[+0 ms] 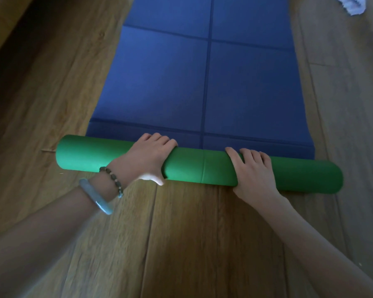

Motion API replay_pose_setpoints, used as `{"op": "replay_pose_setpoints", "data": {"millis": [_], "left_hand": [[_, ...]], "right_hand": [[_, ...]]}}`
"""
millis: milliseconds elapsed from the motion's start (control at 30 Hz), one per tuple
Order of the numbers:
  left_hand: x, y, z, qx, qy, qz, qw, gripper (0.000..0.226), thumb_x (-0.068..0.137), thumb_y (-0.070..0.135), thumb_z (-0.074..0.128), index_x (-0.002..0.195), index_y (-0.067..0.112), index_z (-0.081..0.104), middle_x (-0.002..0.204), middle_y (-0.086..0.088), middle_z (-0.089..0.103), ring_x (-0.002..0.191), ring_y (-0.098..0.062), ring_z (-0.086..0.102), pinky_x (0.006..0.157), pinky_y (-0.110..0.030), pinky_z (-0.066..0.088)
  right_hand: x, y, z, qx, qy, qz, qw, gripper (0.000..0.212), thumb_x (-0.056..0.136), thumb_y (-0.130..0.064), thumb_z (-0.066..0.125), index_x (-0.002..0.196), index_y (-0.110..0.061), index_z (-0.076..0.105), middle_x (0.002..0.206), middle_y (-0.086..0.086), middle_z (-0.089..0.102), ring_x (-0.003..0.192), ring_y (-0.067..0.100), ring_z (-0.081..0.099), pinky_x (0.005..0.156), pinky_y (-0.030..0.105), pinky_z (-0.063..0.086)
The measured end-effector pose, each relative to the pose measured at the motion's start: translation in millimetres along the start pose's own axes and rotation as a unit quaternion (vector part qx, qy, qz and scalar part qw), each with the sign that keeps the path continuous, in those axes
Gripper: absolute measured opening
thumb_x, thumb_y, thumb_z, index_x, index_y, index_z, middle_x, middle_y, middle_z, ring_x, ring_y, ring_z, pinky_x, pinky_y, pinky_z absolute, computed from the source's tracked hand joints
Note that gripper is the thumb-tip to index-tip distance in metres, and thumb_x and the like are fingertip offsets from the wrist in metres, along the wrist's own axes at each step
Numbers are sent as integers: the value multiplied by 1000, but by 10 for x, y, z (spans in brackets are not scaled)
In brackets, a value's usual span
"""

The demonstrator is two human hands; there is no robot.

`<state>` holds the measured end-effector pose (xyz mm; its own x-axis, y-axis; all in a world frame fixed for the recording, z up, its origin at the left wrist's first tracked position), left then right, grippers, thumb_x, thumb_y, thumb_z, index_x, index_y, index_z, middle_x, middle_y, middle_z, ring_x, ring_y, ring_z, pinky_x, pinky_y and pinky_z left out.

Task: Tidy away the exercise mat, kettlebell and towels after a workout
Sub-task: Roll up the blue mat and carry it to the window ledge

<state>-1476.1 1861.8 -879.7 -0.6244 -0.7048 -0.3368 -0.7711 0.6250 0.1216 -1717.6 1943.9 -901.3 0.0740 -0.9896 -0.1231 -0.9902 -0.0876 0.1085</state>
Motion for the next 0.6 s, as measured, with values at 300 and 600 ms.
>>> {"op": "replay_pose_setpoints", "data": {"millis": [300,600], "left_hand": [[-172,-32,268,72,154,-52,984,113,39,58,87,133,8,47,120,-17,60,108,-33,58,99,-43,32],[-66,-57,63,74,71,-41,994,88,59,50,76,132,23,36,119,0,56,108,-21,53,95,-35,32]], "right_hand": [[256,100,-189,20,-107,-38,993,92,64,-34,73,140,-27,21,125,4,47,117,26,45,103,44,29],[376,113,-341,56,-205,-41,976,96,59,-35,77,138,-28,23,123,3,47,116,26,44,100,45,32]]}}
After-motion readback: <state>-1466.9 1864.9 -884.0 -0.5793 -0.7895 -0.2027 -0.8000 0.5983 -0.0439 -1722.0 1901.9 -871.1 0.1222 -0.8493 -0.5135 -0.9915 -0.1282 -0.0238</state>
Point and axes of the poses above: each hand's wrist, its own x-axis towards the middle knuckle, its own z-axis out of the palm, y = z × x, the point moved 1 cm from there along x, towards the middle knuckle
